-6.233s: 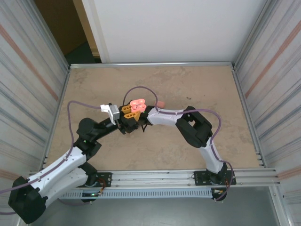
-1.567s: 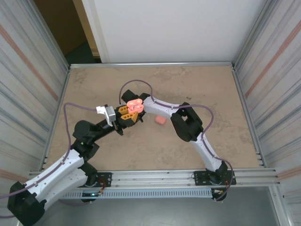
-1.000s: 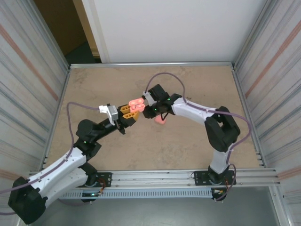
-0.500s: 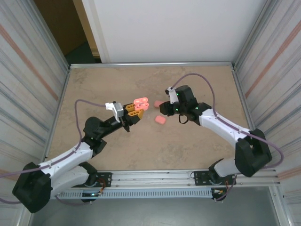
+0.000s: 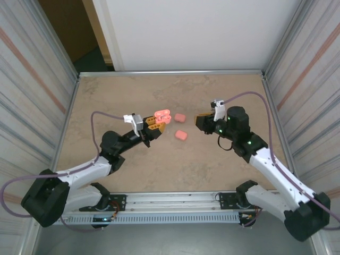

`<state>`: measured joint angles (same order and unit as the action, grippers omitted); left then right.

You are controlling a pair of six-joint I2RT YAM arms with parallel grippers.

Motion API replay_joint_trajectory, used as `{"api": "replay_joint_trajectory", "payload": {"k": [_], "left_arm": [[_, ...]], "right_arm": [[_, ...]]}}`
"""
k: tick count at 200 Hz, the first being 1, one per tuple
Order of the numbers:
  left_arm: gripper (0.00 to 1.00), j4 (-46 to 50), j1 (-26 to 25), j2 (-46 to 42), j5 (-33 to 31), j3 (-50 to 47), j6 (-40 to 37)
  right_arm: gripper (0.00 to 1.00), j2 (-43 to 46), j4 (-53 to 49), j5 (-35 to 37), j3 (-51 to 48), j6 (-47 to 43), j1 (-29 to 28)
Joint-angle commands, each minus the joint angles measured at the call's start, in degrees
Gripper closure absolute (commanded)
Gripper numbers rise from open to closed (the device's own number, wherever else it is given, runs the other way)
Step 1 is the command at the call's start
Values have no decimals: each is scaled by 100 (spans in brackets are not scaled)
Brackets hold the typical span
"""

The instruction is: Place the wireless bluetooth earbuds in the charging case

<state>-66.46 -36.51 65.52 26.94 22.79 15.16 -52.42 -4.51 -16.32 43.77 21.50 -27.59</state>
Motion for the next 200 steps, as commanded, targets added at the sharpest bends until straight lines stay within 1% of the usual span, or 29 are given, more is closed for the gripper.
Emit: {"api": "replay_joint_trajectory", "payload": {"k": [1, 40, 78, 89, 112, 162, 200], "left_arm": [[100, -593, -52, 167, 61, 11, 100], [100, -853, -53, 476, 136, 59, 176], [100, -965, -58, 627, 121, 67, 216], [100, -988, -58, 654, 133, 68, 239], [100, -1002, -75, 675, 145, 52, 268], [100, -1024, -125, 705, 138, 13, 281], [100, -1062, -142, 744, 122, 15, 312]], "right_arm": [[73, 462, 50, 87, -48, 227, 38], [73, 910, 56, -7, 77, 379, 9], [73, 947, 56, 94, 331, 387, -270], [73, 887, 65, 192, 430, 320, -431], [73, 725, 154, 645, 607, 103, -867], [73, 20, 236, 1179, 1230, -373, -1687], [73, -391, 248, 1538, 1592, -692, -2087]]}}
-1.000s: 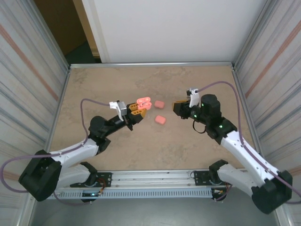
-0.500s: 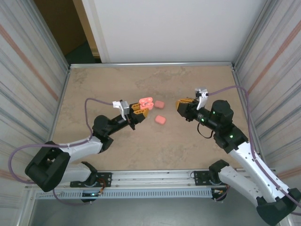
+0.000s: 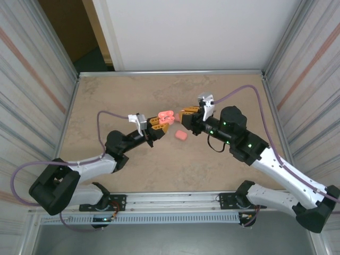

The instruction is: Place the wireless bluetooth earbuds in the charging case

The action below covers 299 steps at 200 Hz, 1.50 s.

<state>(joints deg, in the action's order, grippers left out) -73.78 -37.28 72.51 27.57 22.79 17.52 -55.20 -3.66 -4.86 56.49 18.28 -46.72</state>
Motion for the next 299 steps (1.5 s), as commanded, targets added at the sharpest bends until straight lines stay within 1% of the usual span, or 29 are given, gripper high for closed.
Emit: {"api": "replay_joint_trajectory", "payload": {"k": [1, 49, 108, 299], "left_arm": [[100, -330, -67, 49, 57, 15, 76], [100, -359, -81, 106, 34, 32, 116], [100, -364, -81, 116, 8, 51, 147], [100, -335, -87, -68, 95, 77, 215]], "right_arm": [[73, -188, 163, 404, 333, -370, -181], [73, -679, 45, 741, 603, -623, -458], [73, -807, -159, 1019, 571, -668, -541], [73, -1043, -372, 1229, 506, -686, -549]]}}
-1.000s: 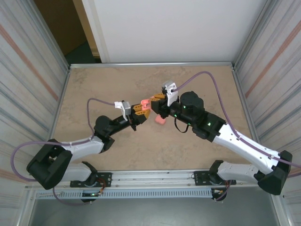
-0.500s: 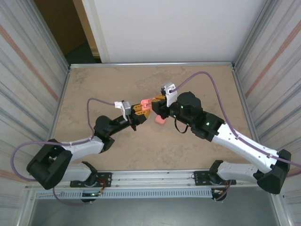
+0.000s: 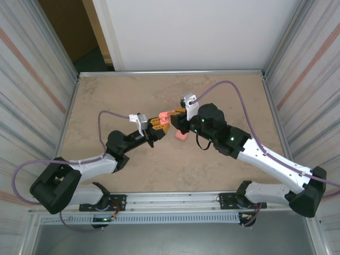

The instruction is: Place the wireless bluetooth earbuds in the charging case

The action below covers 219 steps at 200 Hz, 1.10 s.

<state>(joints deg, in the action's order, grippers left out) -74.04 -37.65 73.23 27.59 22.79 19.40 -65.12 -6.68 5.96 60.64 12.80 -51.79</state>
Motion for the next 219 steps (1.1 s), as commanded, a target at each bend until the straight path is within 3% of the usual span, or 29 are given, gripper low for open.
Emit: {"api": "replay_joint_trajectory", "payload": {"k": [1, 165, 219], "left_arm": [[100, -306, -50, -141, 95, 81, 23], [100, -236, -51, -231, 46, 94, 1], [100, -227, -51, -182, 80, 101, -4]], "right_arm": [[73, -52, -66, 149, 85, -137, -42], [71, -48, -325, -22, 44, -110, -165], [66, -44, -360, -99, 145, -104, -174]]}}
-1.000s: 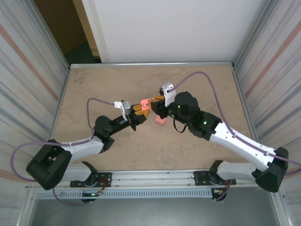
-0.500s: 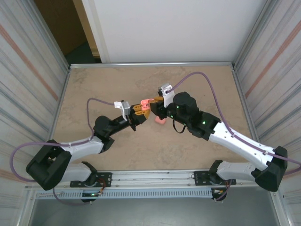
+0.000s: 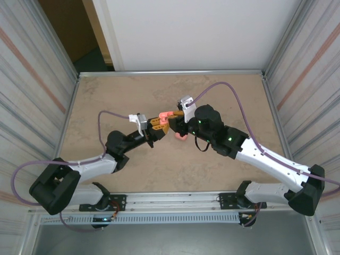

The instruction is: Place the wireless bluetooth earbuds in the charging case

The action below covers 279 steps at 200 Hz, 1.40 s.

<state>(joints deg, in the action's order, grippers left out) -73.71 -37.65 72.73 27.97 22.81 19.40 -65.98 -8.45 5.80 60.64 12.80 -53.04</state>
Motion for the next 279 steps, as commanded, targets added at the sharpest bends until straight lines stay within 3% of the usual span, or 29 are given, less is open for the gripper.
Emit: {"api": "replay_joint_trajectory", "payload": {"k": [1, 109, 167, 191, 229, 279], "left_arm": [[100, -263, -55, -134, 42, 100, -5], [100, -278, -67, -127, 132, 110, -14], [100, -305, -76, -132, 148, 116, 5], [100, -379, -77, -132, 146, 101, 40], [100, -484, -77, -136, 148, 118, 123], [100, -575, -78, -73, 296, 218, 234]], "right_arm": [[66, 45, -188, -81, 147, -107, -49], [44, 208, -339, -130, 483, -38, 41], [30, 461, -400, -771, 507, 227, 501], [17, 776, -297, -1190, 278, 397, 879], [0, 1279, 199, -2500, -293, 1039, 1731], [0, 1422, 1253, -4092, -991, 2081, 2640]]}}
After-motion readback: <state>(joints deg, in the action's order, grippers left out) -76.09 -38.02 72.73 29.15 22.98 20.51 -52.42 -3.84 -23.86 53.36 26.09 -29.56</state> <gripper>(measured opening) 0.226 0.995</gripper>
